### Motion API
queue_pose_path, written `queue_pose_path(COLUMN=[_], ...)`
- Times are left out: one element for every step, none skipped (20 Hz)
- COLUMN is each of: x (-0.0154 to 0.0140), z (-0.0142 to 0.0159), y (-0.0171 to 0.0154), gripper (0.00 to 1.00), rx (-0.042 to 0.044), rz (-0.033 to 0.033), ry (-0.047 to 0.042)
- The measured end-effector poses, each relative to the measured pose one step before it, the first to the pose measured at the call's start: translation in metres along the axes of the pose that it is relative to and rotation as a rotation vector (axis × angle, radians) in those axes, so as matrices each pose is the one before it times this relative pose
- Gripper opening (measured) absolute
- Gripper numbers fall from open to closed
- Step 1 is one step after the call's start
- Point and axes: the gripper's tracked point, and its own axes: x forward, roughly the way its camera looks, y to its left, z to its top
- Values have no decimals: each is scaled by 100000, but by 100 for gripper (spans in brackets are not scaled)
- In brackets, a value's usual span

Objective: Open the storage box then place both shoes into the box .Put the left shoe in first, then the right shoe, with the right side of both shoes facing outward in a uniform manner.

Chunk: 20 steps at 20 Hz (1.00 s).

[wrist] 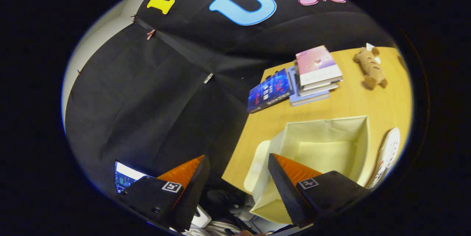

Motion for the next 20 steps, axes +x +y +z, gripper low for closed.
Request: queue_pose_path(x=[-901, -836, -905, -1175, -918, -660, -617, -335, -278, -137, -116, -40, 223, 406, 377, 571, 685, 798, 695, 766], z=[93, -120, 34, 7, -2, -32, -208, -362, -541, -547, -585, -635, -564, -632, -784, -859, -935, -921, -916, -961], y=[-2021, -2008, -2131, -2135, -2044, -2126, -2442, -2512, -2274, -2100, -1767, -1674, -1716, -1670, -1553, -1482, -934, -715, -368, -299], gripper=[98, 98, 98, 98, 98, 98, 98, 98, 99, 98, 98, 98, 98, 98, 98, 98, 99, 99, 99, 99], rx=[-2514, -1878, -1238, -373, 167, 206, -115, -200, 81, 485, 732, 48, -658, -1211, -1218, -1176, -643, -735, -813, -1483], rz=[-5066, -4582, -5050, -4609, -4381, -4197, -4858, -4778, -4159, -3291, -2559, -2201, -2453, -2599, -2201, -1984, -1068, -314, 834, 937], ry=[-1582, -1475, -1398, -1577, -1526, -1492, -1121, -273, 428, 943, 1237, 1335, 922, 1031, 1728, 2080, 2306, 2367, 2681, 2658])
